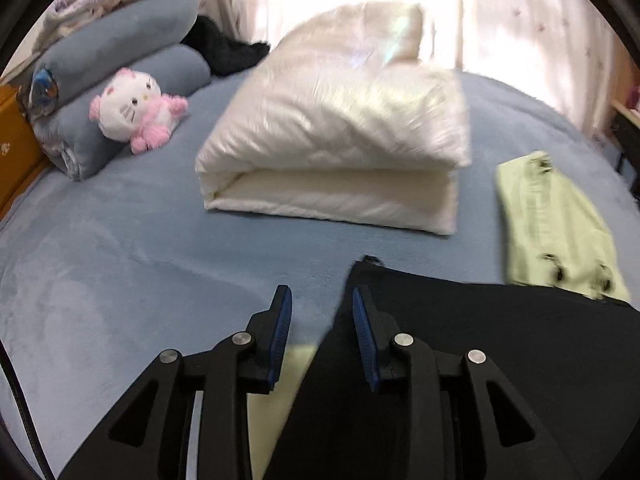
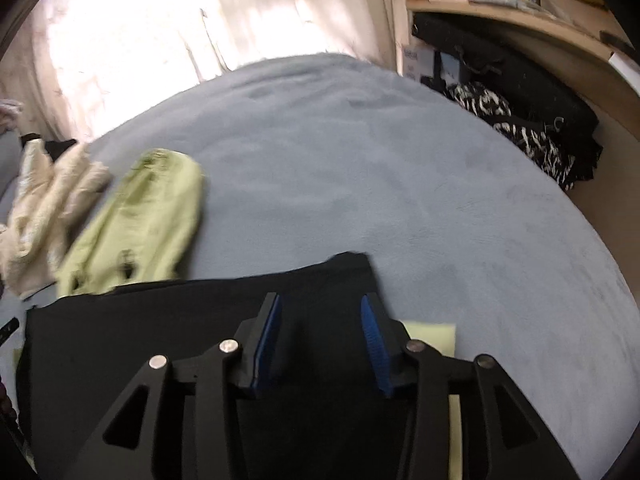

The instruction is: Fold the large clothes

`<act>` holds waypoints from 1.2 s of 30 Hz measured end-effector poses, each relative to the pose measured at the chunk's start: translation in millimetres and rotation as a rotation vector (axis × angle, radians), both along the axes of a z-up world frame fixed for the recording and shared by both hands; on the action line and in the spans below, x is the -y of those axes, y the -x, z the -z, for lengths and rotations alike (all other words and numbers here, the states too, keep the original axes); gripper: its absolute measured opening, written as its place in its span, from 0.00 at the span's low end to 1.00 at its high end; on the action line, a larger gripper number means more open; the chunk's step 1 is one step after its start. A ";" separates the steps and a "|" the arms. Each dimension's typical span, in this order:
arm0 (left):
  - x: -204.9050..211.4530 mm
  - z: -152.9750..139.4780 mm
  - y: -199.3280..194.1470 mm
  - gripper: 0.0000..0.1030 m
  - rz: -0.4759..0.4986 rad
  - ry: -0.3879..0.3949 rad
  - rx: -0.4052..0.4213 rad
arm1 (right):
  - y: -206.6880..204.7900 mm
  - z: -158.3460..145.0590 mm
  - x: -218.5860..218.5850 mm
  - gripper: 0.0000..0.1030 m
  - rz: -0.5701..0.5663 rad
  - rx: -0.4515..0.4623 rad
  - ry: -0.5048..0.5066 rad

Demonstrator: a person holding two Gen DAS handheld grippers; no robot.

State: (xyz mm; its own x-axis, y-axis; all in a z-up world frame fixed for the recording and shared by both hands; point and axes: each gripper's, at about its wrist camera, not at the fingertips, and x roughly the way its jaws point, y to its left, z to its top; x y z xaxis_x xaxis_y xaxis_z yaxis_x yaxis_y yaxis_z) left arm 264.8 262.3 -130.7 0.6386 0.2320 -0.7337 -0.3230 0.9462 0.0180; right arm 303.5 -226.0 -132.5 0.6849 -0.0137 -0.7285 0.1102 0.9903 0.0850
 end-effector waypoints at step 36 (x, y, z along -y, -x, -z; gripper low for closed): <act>15.7 64.1 132.9 0.30 -0.003 0.170 0.010 | 110.4 56.9 26.2 0.59 0.059 -0.077 -0.013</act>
State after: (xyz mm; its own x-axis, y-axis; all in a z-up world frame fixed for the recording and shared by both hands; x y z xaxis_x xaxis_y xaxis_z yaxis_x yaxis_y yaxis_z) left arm 131.9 246.6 -194.8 0.6457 0.1070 -0.7561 -0.3248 0.9346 -0.1451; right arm 193.1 -252.2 -189.3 0.6254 -0.0420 -0.7792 0.1746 0.9808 0.0873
